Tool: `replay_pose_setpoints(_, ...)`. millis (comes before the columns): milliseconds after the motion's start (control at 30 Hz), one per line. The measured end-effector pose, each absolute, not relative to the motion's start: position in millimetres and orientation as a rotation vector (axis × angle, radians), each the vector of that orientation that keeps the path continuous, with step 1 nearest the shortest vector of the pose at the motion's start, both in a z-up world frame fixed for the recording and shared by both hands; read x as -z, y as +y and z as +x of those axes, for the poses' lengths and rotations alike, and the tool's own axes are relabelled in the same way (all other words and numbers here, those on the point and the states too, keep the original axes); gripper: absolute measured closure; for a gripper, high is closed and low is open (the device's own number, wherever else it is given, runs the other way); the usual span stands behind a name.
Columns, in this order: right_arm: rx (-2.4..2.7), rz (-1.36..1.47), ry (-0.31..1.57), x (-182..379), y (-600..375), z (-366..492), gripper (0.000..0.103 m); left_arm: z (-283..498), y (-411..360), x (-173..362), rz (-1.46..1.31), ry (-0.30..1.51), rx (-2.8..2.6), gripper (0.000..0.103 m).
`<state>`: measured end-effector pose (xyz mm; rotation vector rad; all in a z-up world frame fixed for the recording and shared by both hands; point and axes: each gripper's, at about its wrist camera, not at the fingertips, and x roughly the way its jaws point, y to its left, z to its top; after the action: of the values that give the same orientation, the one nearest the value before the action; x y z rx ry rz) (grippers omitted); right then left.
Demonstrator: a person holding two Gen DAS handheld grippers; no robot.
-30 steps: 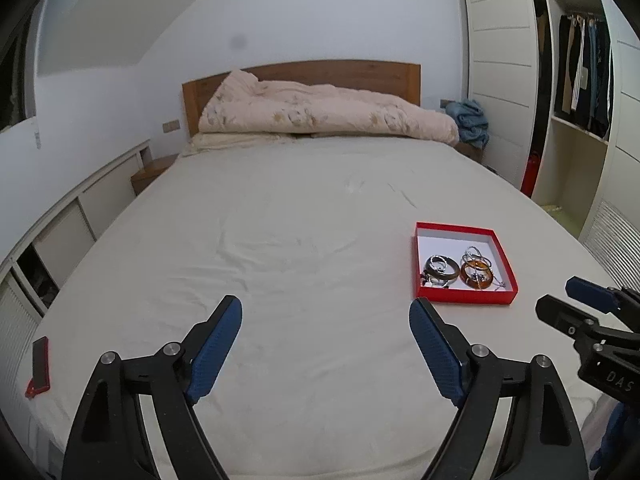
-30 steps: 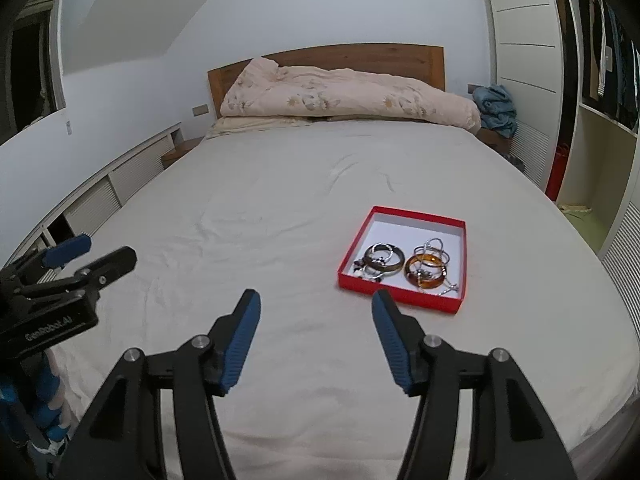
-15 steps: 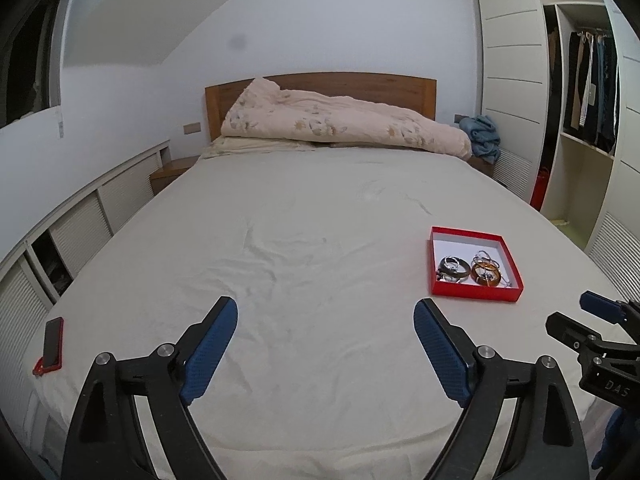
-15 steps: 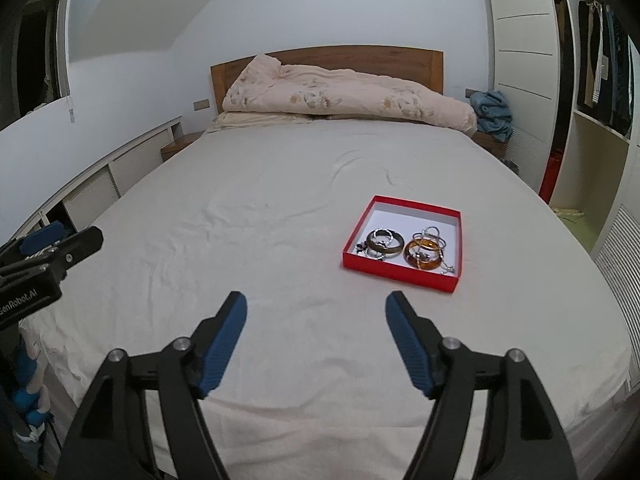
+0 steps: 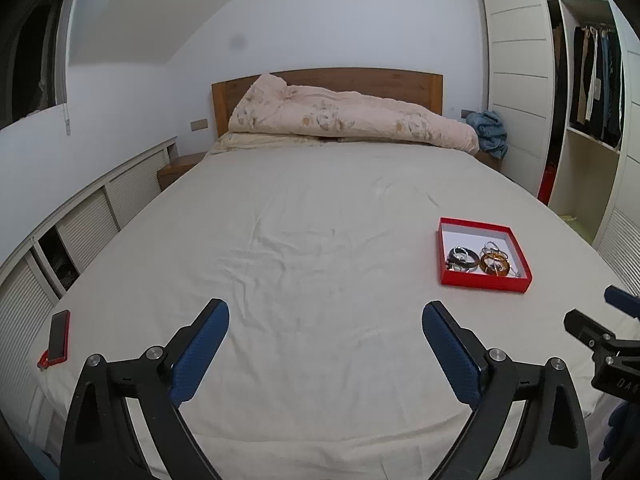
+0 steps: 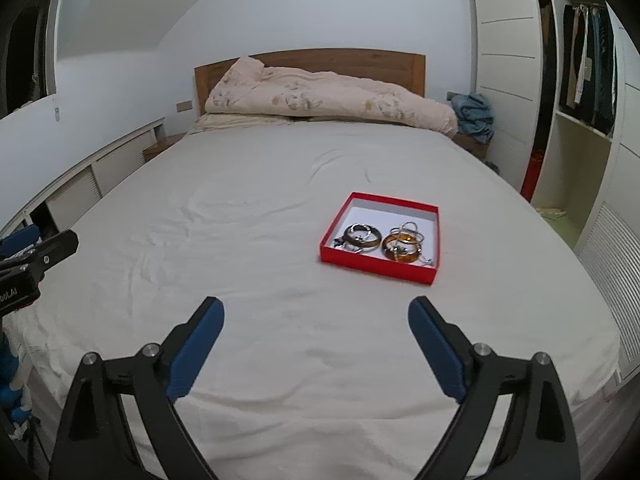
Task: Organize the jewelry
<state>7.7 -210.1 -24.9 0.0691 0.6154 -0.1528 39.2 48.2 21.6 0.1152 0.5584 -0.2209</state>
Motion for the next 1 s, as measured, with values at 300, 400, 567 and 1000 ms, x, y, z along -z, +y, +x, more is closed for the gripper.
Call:
replay_pose_setpoints(300,0.194,0.054,0.591,27,-214,5,0.005,45,48,-7,0.118,0.596,0.225,0.006)
replay_pose_setpoints(400,0.199,0.056,0.598,30,-216,8,0.005,48,48,-1,0.118,0.611,0.226,0.006)
replay_pose_setpoints(567,0.201,0.06,0.615,38,-218,12,0.004,50,49,7,0.118,0.628,0.229,0.006)
replay_pose_setpoints(1000,0.206,0.065,0.649,54,-220,17,0.004,54,47,21,0.125,0.659,0.243,0.006)
